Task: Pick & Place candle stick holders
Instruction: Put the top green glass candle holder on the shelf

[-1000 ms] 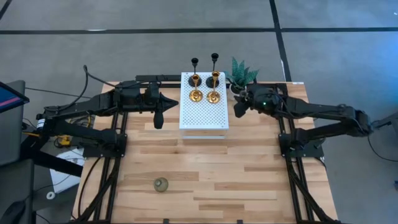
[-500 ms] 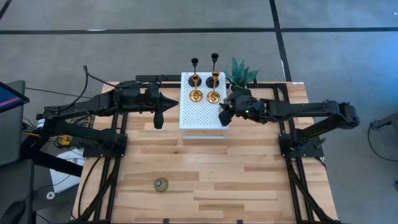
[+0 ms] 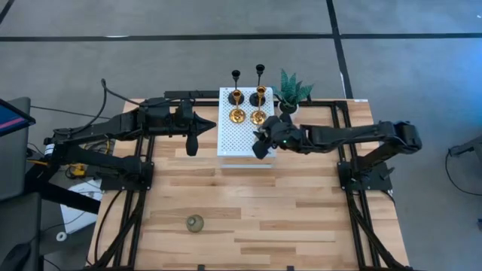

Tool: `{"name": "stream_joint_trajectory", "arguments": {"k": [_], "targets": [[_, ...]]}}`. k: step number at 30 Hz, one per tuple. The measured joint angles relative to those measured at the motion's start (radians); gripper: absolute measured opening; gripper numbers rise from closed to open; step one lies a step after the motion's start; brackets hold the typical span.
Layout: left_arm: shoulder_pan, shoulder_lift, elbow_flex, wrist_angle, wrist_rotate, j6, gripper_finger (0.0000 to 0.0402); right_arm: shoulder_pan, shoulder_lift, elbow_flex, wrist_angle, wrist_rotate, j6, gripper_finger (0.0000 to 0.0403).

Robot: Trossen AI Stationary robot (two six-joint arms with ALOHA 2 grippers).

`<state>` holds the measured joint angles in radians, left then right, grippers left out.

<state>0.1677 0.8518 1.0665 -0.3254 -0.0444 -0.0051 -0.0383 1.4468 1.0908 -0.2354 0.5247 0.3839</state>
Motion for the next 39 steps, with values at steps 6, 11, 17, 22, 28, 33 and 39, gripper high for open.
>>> {"name": "stream_joint_trajectory", "arguments": {"k": [6,11,17,22,28,33,39], "targets": [[0.000,0.000,0.000,-0.001,0.000,0.000,0.0008,-0.004,0.039,0.000,0.043,0.000,0.000,0.0133],[0.000,0.000,0.000,-0.013,0.000,0.000,0.0008,-0.003,0.062,0.001,0.067,0.006,-0.001,0.0121],[0.000,0.000,0.000,-0.017,0.000,0.000,0.0008,-0.003,0.064,-0.001,0.046,0.006,0.000,0.0147],[0.000,0.000,0.000,-0.020,0.000,0.000,0.0008,-0.003,0.064,-0.001,0.033,0.007,-0.002,0.0129],[0.000,0.000,0.000,-0.035,0.000,0.000,0.0008,0.005,0.052,-0.001,0.022,-0.002,-0.042,0.0124],[0.000,0.000,0.000,-0.041,0.000,0.000,0.0008,0.005,0.029,-0.002,0.001,-0.003,-0.044,0.0205],[0.000,0.000,0.000,-0.043,0.001,0.000,0.0008,-0.005,0.006,-0.001,-0.022,-0.003,-0.043,0.0273]]}}
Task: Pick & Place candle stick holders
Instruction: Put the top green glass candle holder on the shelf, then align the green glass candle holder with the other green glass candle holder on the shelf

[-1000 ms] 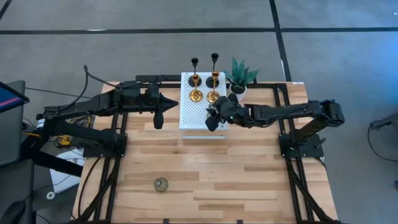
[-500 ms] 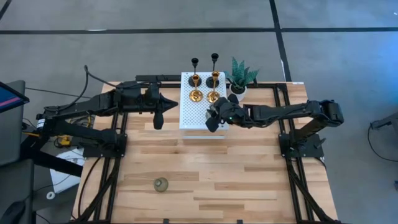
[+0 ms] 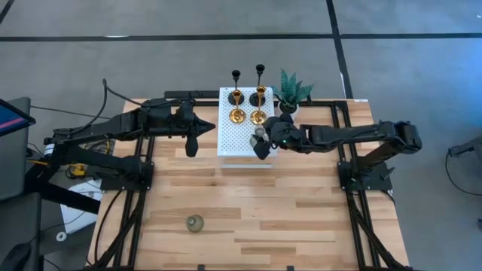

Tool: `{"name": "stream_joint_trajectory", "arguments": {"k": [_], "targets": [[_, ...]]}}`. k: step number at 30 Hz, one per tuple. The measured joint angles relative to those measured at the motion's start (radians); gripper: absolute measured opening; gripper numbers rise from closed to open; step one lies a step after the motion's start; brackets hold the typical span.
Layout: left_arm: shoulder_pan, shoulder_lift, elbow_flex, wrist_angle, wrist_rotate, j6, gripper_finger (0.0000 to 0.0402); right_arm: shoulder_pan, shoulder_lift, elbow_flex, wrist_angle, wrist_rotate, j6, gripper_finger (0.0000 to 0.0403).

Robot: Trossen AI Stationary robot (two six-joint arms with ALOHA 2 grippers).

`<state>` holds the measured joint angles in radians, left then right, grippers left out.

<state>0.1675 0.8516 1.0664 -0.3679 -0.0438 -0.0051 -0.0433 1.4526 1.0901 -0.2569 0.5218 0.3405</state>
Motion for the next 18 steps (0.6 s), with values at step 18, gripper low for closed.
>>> {"name": "stream_joint_trajectory", "arguments": {"k": [18], "targets": [[0.000,0.000,0.000,-0.008,0.000,0.000,0.0008,0.004,-0.193,-0.001,-0.063,-0.222,0.000,0.0282]]}}
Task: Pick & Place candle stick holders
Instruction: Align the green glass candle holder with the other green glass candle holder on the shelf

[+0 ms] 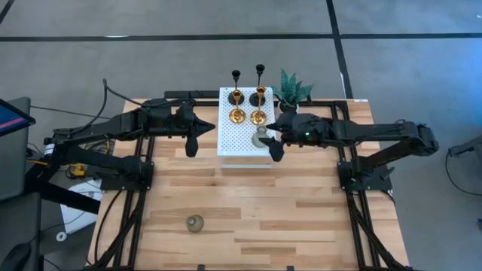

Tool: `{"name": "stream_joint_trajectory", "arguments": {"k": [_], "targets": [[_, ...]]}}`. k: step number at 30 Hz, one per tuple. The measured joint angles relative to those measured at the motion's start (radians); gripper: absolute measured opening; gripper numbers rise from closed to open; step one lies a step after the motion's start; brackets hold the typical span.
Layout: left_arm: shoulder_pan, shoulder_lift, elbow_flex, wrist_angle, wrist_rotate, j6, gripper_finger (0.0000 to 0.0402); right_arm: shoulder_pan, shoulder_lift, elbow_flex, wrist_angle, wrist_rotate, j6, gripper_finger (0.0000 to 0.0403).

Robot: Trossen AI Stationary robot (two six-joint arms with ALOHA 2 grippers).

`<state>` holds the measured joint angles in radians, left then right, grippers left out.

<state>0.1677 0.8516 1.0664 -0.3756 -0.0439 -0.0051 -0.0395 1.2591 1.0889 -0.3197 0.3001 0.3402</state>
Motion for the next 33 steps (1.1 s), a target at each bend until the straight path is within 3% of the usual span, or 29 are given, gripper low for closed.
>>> {"name": "stream_joint_trajectory", "arguments": {"k": [7,14,19,28,33], "targets": [[0.000,0.000,0.000,-0.002,0.000,0.000,0.0008,0.000,-0.097,0.000,-0.015,-0.166,0.000,0.0282],[0.000,0.000,0.000,-0.003,0.051,0.000,0.0008,0.000,-0.198,0.000,-0.194,-0.184,0.069,0.0264],[0.000,0.000,0.000,-0.003,0.060,0.000,0.0008,0.000,-0.243,0.000,-0.342,-0.184,0.160,0.0201],[0.000,0.000,0.000,-0.003,0.060,0.000,0.0008,0.000,-0.254,0.000,-0.433,-0.200,0.180,0.0020],[0.000,0.000,0.000,-0.002,0.060,0.000,0.0008,0.000,-0.253,0.000,-0.437,-0.199,0.159,0.0014]]}}
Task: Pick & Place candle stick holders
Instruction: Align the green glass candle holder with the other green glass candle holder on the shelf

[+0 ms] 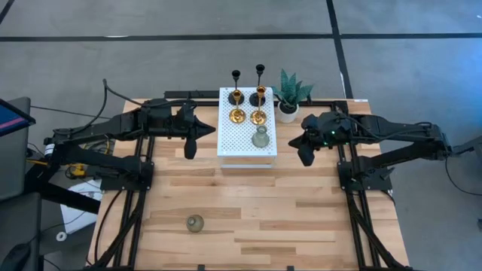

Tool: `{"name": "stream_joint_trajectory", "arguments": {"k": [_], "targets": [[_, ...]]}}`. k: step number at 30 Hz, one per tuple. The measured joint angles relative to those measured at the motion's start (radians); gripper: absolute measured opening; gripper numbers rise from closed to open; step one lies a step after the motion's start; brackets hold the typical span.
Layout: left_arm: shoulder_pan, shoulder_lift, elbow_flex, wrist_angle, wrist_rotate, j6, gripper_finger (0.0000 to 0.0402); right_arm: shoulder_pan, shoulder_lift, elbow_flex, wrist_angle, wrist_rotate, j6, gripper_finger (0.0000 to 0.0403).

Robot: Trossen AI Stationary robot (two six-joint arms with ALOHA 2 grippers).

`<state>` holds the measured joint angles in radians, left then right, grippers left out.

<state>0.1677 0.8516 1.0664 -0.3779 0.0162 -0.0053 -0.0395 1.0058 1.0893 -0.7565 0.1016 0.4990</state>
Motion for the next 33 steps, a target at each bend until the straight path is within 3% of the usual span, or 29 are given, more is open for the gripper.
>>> {"name": "stream_joint_trajectory", "arguments": {"k": [8,14,20,27,33], "targets": [[0.000,0.022,-0.001,-0.004,-0.012,0.000,0.0008,0.000,0.000,0.000,0.000,0.127,-0.075,0.0002],[-0.004,-0.008,0.000,-0.179,0.138,0.000,0.0005,0.000,0.000,0.000,-0.001,0.194,-0.099,0.0001],[-0.065,-0.087,-0.035,-0.279,0.197,0.054,0.0004,0.000,0.010,0.000,-0.015,0.212,-0.116,0.0001],[-0.131,-0.279,-0.192,-0.230,0.195,-0.078,0.0003,0.000,0.014,0.000,-0.051,0.214,-0.116,0.0000],[-0.182,-0.410,-0.307,-0.034,0.202,-0.104,0.0004,0.000,0.014,0.000,-0.051,0.214,-0.116,0.0000]]}}
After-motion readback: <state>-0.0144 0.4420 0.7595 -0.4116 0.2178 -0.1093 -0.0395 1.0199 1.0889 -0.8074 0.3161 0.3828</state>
